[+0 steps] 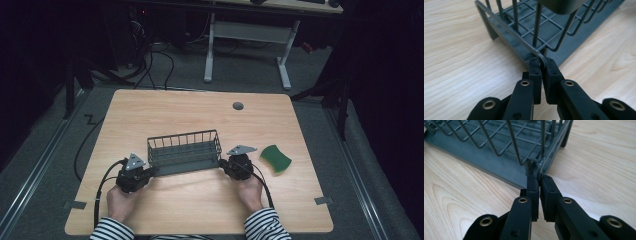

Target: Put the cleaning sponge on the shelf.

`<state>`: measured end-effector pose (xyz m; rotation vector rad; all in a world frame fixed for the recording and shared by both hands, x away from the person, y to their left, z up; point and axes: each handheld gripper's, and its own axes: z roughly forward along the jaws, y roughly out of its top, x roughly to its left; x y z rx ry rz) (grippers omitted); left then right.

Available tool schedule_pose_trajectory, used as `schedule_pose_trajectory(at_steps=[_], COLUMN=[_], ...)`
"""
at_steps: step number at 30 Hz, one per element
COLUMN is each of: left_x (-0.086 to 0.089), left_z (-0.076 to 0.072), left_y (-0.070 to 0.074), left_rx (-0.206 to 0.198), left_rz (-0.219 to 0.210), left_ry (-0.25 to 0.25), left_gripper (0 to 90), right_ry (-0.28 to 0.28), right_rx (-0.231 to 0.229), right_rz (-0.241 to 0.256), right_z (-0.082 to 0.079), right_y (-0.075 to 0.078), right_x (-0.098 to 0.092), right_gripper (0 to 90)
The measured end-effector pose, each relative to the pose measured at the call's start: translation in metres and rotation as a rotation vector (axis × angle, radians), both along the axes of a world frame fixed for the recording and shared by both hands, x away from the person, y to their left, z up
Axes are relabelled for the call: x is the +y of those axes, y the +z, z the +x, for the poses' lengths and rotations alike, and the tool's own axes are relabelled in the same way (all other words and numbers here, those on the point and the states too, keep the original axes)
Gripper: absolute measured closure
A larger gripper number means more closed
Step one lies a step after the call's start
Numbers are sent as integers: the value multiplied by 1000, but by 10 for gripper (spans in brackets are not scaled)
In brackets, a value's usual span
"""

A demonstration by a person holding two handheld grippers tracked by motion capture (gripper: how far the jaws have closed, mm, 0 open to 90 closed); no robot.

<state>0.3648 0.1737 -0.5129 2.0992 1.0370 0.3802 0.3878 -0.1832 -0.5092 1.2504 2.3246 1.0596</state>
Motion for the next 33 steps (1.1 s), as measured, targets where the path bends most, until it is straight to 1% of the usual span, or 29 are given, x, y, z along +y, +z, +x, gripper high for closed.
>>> schedule_pose_trajectory(at_steps=[1,2,3,4,5,6,8,9,10,12,14,15,17,21,24,28,30,31,33], left_x=[-6,-6,-12,-12,-18,-18,-27,-30,-30,-36,-42,-45,-53,-59,-64,-67,-68,-67,-66], left_z=[-3,-3,-5,-5,-7,-7,-9,-10,-10,-11,-12,-12,-12,-13,-13,-13,-13,-12,-12], left_y=[0,0,0,0,-1,-1,0,0,0,0,0,0,-1,-1,-2,-2,-2,-2,-2], left_rx=[0,0,-5,-5,2,2,1,1,1,9,5,4,2,-8,-18,-26,-26,-27,-21], left_rz=[-2,-2,-6,-6,-18,-18,-13,-17,-17,-21,-17,-17,-28,-25,-27,-27,-27,-30,-36], left_ry=[-16,-16,-24,-24,-38,-38,-64,-67,-67,-84,-98,-105,-118,-129,-143,-144,-145,-143,-141], left_gripper=[859,858,858,857,856,857,857,857,856,854,855,855,852,854,855,856,854,846,795], right_ry=[-9,-15,-21,-21,-35,-35,-48,-57,-57,-69,-81,-81,-106,-116,-127,-133,-130,-128,-131], right_rx=[2,5,0,0,4,4,4,6,6,5,-1,-1,3,-3,-7,0,11,14,15], right_rz=[5,4,4,4,5,5,4,9,9,21,12,12,18,22,23,29,31,31,36], right_z=[-1,-3,-3,-3,-5,-5,-8,-10,-10,-14,-19,-19,-22,-26,-31,-33,-33,-33,-33], right_y=[0,0,0,0,0,0,0,0,0,-1,0,0,0,-1,-1,-1,0,0,0], right_x=[-3,-7,-11,-11,-17,-17,-25,-28,-28,-36,-44,-44,-53,-60,-66,-70,-72,-73,-74], right_gripper=[861,861,861,861,861,861,861,861,861,861,862,862,862,861,861,861,857,850,770])
